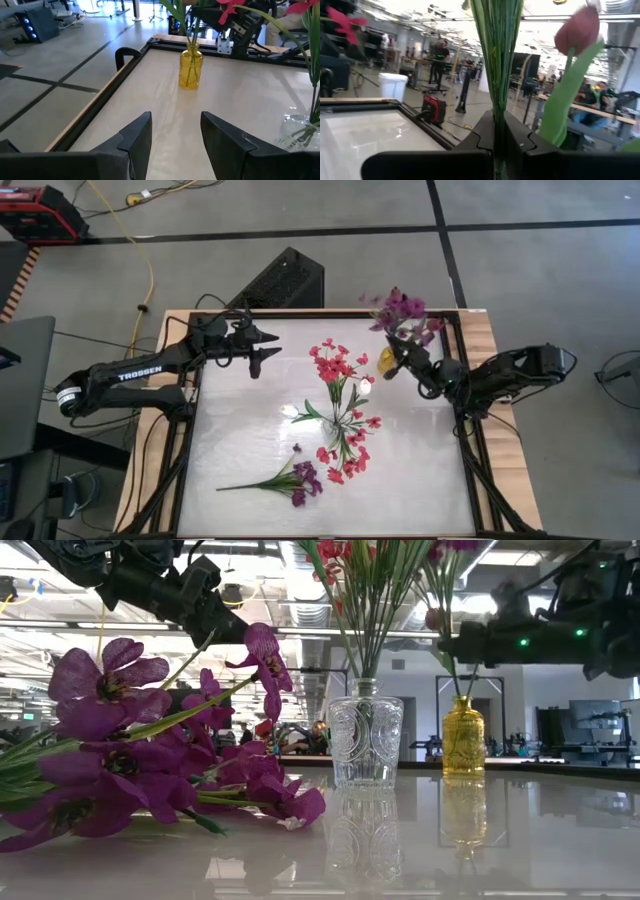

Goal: Sort flowers into vase by color
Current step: Put the top purple flowers into the yellow vase, then put the purple flowers into the yellow vase

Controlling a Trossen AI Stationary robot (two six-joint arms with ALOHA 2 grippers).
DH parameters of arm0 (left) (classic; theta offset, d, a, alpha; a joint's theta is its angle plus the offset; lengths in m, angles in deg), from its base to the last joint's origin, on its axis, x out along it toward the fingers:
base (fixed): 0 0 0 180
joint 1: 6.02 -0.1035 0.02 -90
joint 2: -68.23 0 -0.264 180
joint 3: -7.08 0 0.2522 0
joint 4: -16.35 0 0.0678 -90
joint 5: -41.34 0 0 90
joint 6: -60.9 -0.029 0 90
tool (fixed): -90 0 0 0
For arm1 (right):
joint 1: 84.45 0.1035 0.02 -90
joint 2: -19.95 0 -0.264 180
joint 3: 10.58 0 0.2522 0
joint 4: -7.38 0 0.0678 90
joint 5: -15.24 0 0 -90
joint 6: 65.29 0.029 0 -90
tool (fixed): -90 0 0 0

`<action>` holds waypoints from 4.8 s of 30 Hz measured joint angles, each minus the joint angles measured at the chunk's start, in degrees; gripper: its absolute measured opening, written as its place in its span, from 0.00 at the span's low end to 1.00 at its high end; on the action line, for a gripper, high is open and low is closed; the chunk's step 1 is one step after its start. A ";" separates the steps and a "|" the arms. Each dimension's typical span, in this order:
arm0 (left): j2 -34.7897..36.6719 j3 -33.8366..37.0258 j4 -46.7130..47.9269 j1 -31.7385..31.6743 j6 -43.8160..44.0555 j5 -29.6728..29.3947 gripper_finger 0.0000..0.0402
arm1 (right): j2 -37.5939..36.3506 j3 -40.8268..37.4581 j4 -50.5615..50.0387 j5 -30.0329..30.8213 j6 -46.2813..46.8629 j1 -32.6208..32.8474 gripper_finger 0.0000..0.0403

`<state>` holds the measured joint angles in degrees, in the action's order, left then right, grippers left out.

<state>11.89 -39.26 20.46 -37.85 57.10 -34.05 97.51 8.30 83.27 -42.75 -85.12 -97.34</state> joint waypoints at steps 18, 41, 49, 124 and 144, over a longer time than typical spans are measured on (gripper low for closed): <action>0.00 0.00 -0.15 0.00 -0.21 -1.14 0.39 | 0.09 0.00 -2.43 1.08 0.04 0.13 0.15; -0.01 0.00 -0.17 0.00 0.73 -1.09 0.39 | -0.02 0.00 -7.15 2.93 1.99 1.65 0.57; 0.00 0.00 -0.17 0.00 1.49 -1.07 0.39 | -0.04 2.73 -11.24 7.69 1.98 4.47 0.59; 2.54 -0.04 24.51 1.68 3.98 9.70 0.39 | -9.02 53.96 -146.27 -28.04 36.59 9.18 0.60; -0.35 -0.04 28.34 55.81 35.04 -16.38 0.39 | -9.01 53.96 -147.44 -23.61 56.70 36.26 0.59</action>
<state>11.55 -39.31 48.79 17.96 92.14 -50.43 88.49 62.27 -64.17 -66.36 -28.42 -61.08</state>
